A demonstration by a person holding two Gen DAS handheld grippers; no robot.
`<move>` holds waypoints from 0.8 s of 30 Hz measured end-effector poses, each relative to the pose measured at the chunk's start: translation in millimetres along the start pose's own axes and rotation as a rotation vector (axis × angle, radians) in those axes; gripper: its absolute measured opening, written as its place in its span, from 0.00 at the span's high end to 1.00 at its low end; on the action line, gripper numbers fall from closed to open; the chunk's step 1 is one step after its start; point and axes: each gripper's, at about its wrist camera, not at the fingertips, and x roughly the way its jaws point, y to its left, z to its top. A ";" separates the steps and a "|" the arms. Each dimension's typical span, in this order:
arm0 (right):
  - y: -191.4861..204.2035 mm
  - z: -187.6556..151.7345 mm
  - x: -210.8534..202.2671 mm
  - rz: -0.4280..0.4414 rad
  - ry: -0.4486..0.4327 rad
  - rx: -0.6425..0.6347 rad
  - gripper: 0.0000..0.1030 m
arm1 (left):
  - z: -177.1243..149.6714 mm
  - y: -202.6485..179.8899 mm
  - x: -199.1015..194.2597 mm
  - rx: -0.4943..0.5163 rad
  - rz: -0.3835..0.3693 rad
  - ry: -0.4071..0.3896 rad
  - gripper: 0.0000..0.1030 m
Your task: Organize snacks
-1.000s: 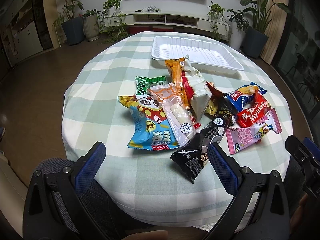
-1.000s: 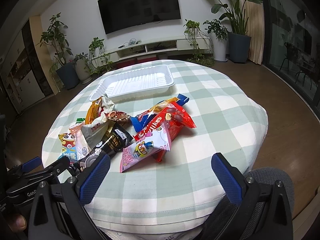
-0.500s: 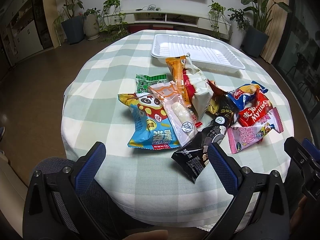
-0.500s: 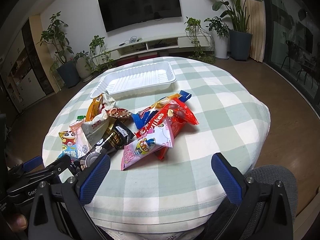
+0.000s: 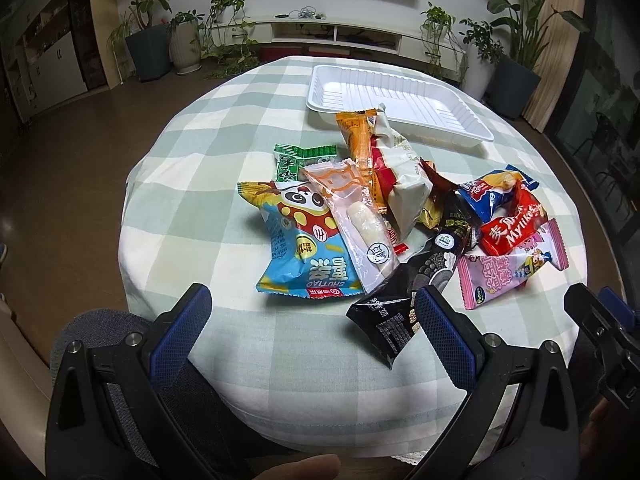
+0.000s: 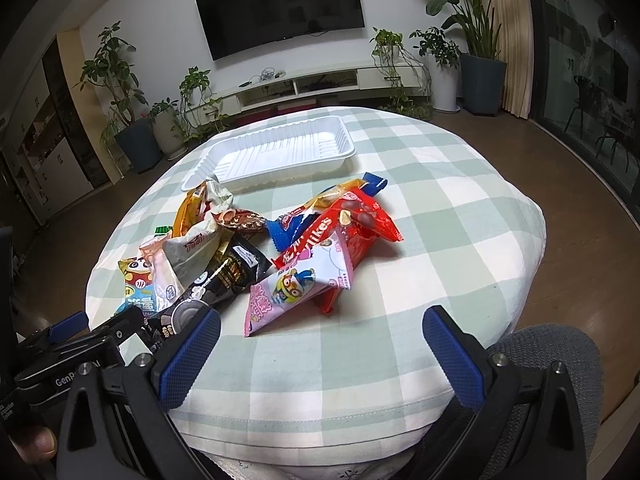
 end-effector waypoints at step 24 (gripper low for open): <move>-6.2 -12.9 62.7 0.293 0.190 0.321 0.26 | -0.4 26.3 5.9 0.083 -0.243 -0.022 0.01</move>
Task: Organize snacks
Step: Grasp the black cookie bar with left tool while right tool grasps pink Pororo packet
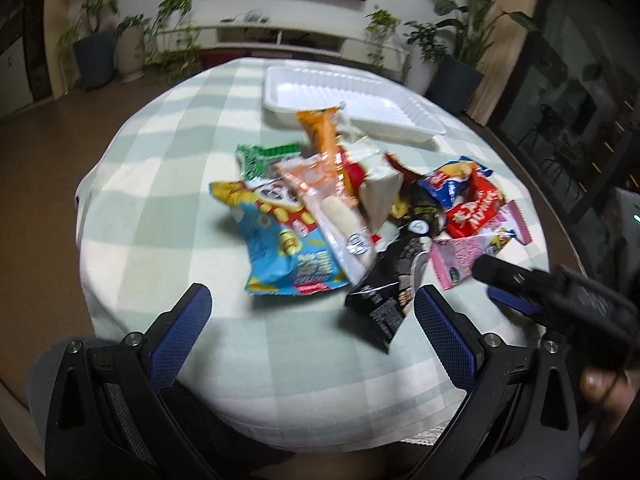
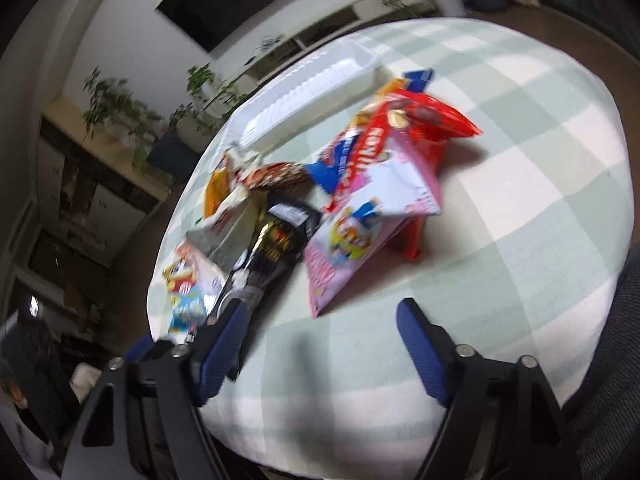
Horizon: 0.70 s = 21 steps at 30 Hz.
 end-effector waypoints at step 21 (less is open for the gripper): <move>-35.9 31.2 23.2 0.145 -0.023 0.151 0.70 | 2.4 -22.5 7.0 0.140 -0.106 0.016 0.45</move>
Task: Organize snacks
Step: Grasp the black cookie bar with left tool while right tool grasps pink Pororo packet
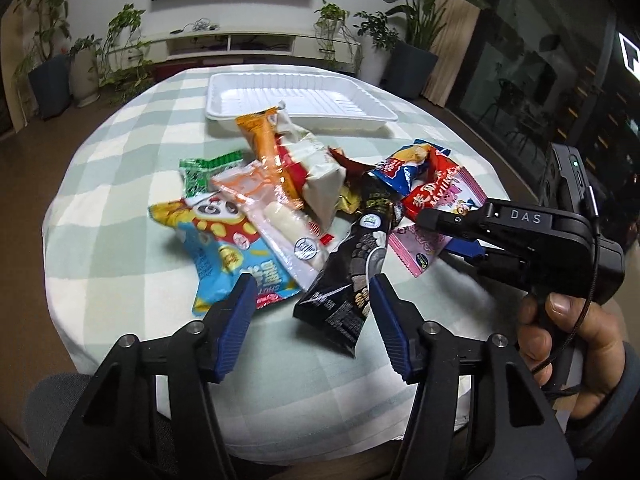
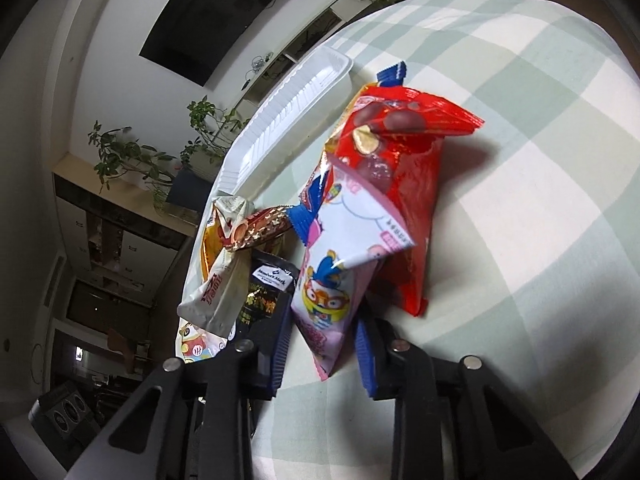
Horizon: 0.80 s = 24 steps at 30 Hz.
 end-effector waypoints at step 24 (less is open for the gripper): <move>9.2 3.2 -58.0 0.082 -0.095 -0.133 0.77 | 32.0 -78.4 53.2 0.512 0.073 0.253 0.47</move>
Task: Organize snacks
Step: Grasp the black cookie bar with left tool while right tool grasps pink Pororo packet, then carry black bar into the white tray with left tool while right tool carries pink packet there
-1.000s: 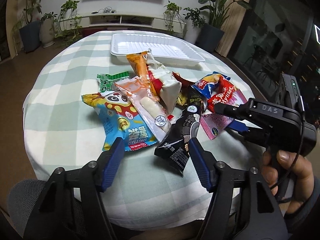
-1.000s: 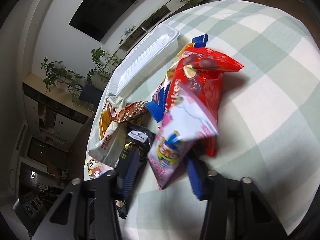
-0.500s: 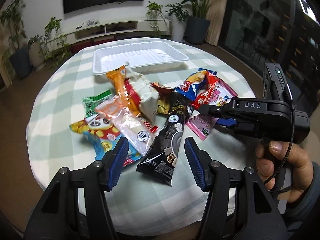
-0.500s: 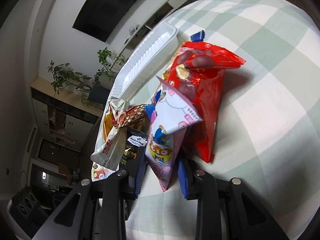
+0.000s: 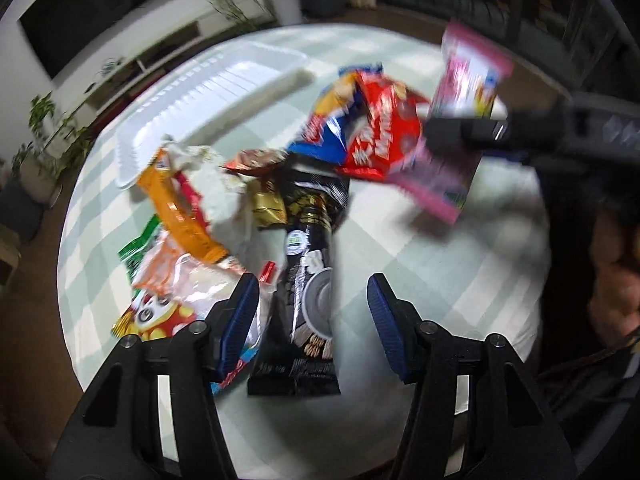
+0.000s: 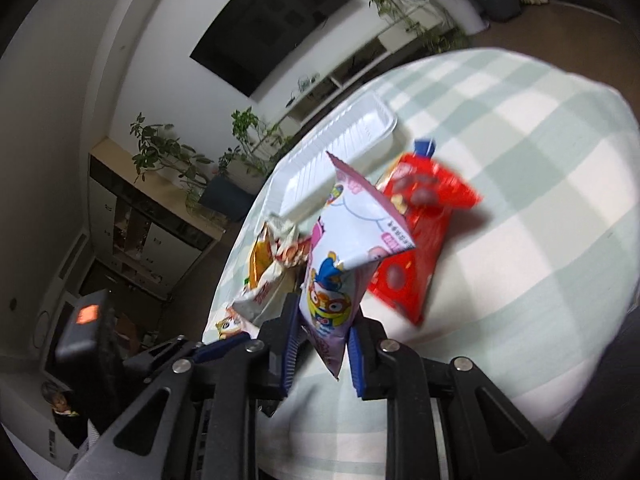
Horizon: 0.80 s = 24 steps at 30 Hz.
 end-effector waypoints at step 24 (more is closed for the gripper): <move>-12.0 8.1 -9.7 0.013 -0.063 -0.002 0.78 | 21.6 18.5 29.8 -0.180 -0.162 0.073 0.79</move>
